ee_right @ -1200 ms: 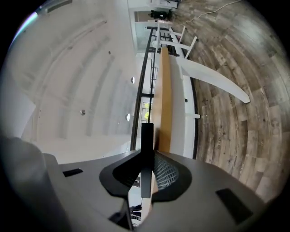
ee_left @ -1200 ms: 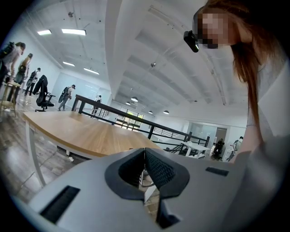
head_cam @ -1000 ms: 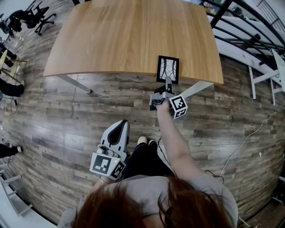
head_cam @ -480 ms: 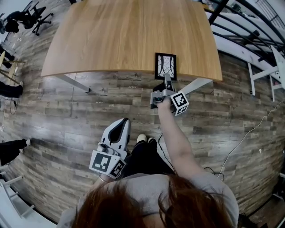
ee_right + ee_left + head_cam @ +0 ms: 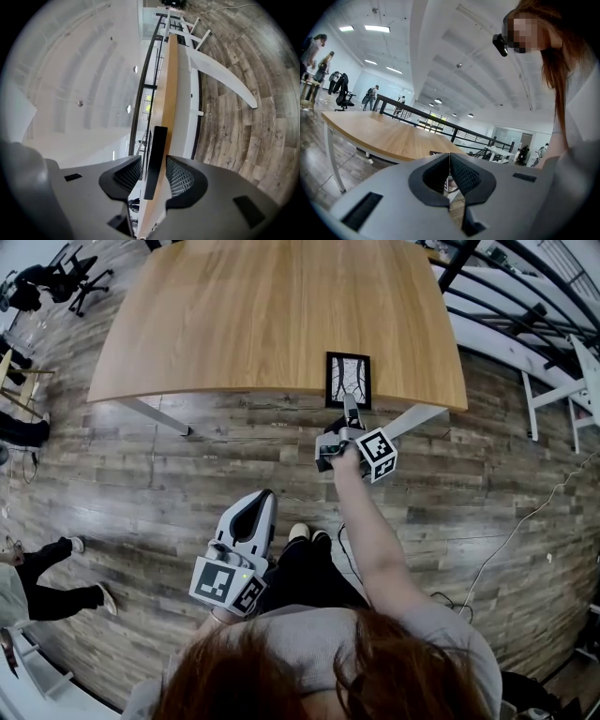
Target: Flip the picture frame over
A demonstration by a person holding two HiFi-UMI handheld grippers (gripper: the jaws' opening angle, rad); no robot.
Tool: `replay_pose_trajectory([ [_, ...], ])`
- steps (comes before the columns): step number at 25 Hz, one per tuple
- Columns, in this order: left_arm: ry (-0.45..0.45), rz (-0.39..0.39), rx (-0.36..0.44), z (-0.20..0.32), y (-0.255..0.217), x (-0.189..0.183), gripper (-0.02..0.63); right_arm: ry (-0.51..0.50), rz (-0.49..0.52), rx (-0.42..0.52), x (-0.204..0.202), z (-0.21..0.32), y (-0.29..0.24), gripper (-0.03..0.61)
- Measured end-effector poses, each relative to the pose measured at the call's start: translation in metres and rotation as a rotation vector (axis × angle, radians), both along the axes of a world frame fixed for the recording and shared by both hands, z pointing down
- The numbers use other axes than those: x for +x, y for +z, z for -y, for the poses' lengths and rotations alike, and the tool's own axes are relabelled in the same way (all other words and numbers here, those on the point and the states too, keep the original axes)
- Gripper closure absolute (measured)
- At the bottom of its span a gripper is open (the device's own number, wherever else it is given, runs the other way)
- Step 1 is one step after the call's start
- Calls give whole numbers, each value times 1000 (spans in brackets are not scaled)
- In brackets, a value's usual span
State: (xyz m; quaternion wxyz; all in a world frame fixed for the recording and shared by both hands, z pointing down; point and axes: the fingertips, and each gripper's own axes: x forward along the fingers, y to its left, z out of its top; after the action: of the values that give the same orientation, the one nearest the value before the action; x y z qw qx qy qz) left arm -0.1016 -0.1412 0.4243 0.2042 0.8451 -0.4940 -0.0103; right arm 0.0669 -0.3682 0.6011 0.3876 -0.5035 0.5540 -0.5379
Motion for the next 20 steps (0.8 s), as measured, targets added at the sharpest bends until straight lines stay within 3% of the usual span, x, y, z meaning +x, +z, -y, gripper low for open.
replay_pose_trajectory([
  [8,-3,11,-1,1,6,4,606,-6,-134,-69,10,-37,5,411],
  [12,-4,9,8,2,3,9,604,79,-248,-121,40,-79,-15,411],
  [14,3,1,28,4,-4,14,606,79,-386,-66,54,-97,-48,411],
  [17,23,-12,75,9,-22,25,606,-2,-624,97,54,-114,-117,413],
  [20,47,-27,130,14,-45,41,604,-96,-732,229,44,-128,-174,413],
])
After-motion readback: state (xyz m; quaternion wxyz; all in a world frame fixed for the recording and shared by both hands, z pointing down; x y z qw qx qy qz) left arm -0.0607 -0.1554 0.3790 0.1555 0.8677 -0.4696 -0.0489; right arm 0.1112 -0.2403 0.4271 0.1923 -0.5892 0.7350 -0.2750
